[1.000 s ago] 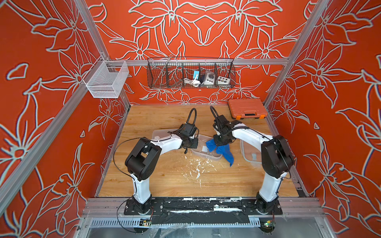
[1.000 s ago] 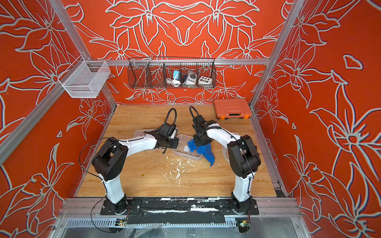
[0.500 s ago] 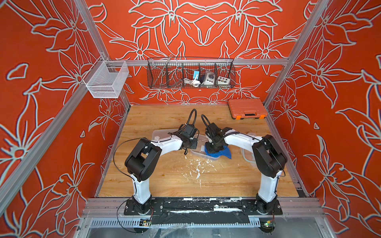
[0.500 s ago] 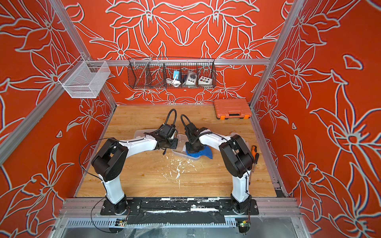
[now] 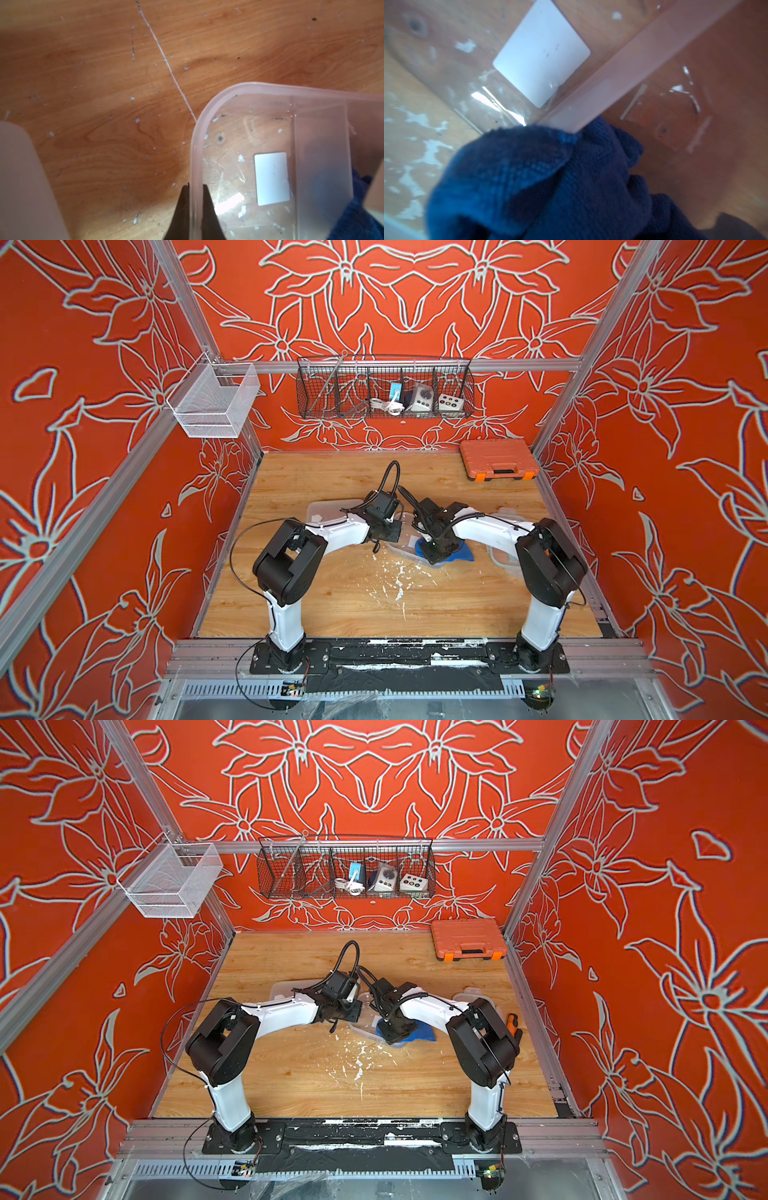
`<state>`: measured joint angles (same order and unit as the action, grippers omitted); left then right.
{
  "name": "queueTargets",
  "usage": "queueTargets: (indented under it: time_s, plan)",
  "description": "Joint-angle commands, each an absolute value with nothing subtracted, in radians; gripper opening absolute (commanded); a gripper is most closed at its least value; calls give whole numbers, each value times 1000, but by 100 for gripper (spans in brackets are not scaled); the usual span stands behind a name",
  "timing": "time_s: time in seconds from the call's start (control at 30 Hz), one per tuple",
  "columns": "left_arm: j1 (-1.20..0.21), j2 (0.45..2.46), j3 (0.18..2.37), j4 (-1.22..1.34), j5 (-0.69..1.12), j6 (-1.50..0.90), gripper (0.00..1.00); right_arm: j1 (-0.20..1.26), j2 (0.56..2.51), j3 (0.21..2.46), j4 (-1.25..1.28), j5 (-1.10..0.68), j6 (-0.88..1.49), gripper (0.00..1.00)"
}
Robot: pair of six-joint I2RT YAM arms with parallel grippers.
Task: Wipe the insides of the lunch boxes
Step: Wipe the dirt inside the lunch box.
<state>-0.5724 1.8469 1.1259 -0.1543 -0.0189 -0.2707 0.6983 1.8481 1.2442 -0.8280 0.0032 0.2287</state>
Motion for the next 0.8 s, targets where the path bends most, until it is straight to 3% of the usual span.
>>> queueTargets:
  time_s: [0.0, 0.2, 0.43, 0.77]
  plan:
    - [-553, 1785, 1094, -100, -108, -264, 0, 685, 1902, 1286, -1028, 264, 184, 0]
    - [-587, 1799, 1088, -100, -105, -238, 0, 649, 1959, 1382, -969, 395, 206, 0]
    - [-615, 1797, 1063, -77, -115, -212, 0, 602, 2016, 1437, -881, 414, 251, 0]
    - [-624, 1816, 1049, -54, -75, -200, 0, 575, 2052, 1441, -643, 152, 359, 0]
